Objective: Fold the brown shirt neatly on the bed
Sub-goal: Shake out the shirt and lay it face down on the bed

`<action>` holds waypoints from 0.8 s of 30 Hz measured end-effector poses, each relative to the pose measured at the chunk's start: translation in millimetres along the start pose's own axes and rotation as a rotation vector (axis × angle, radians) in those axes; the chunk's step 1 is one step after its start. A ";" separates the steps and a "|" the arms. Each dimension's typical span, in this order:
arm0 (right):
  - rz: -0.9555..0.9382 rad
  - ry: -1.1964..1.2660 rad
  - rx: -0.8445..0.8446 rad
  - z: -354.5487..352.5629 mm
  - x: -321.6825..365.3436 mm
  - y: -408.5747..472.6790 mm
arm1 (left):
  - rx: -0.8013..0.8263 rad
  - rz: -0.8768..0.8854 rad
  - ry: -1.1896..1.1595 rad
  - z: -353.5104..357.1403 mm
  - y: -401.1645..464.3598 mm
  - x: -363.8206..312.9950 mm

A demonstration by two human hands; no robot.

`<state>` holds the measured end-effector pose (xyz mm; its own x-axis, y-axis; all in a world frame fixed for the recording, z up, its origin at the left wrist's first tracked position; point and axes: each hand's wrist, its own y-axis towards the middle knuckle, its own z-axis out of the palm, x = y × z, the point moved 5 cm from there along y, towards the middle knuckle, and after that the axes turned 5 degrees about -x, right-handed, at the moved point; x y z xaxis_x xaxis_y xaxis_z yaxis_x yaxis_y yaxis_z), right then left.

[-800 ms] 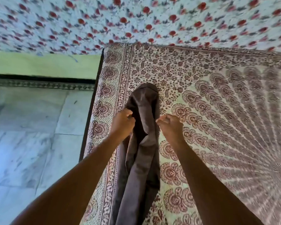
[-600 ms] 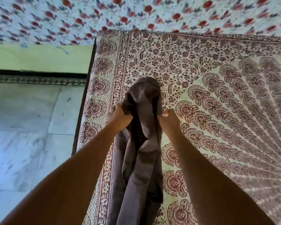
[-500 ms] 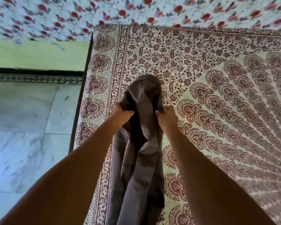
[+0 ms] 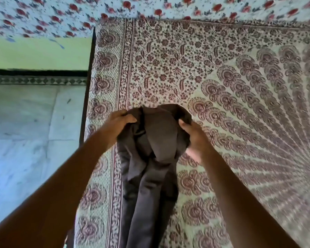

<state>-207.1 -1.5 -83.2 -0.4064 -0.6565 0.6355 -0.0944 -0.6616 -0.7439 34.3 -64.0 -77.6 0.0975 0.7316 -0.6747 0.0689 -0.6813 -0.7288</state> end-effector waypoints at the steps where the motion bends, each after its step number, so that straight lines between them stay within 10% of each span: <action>1: -0.008 -0.052 0.018 -0.2 3.7 -22.5 | 0.086 -0.056 -0.048 -5.8 -22.5 0.4; 7: -0.081 -0.287 0.098 -10.1 31.6 -147.7 | 0.344 0.021 0.004 -42.8 -165.7 -23.1; 14: -0.412 -0.799 -0.137 -25.8 101.6 -302.0 | -0.148 0.704 0.548 -93.4 -284.6 -78.8; 20: -0.646 -1.214 -0.431 -68.6 158.3 -400.2 | -0.319 0.879 0.608 -85.7 -391.5 -136.3; 24: -0.733 -1.077 -0.363 -104.3 184.5 -449.6 | -0.364 1.040 0.642 -57.8 -468.6 -161.0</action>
<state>-334.5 212.7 346.9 0.7334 -0.2629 0.6269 -0.2812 -0.9569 -0.0722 43.7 136.1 379.3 0.7228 -0.2226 -0.6542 -0.0715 -0.9657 0.2495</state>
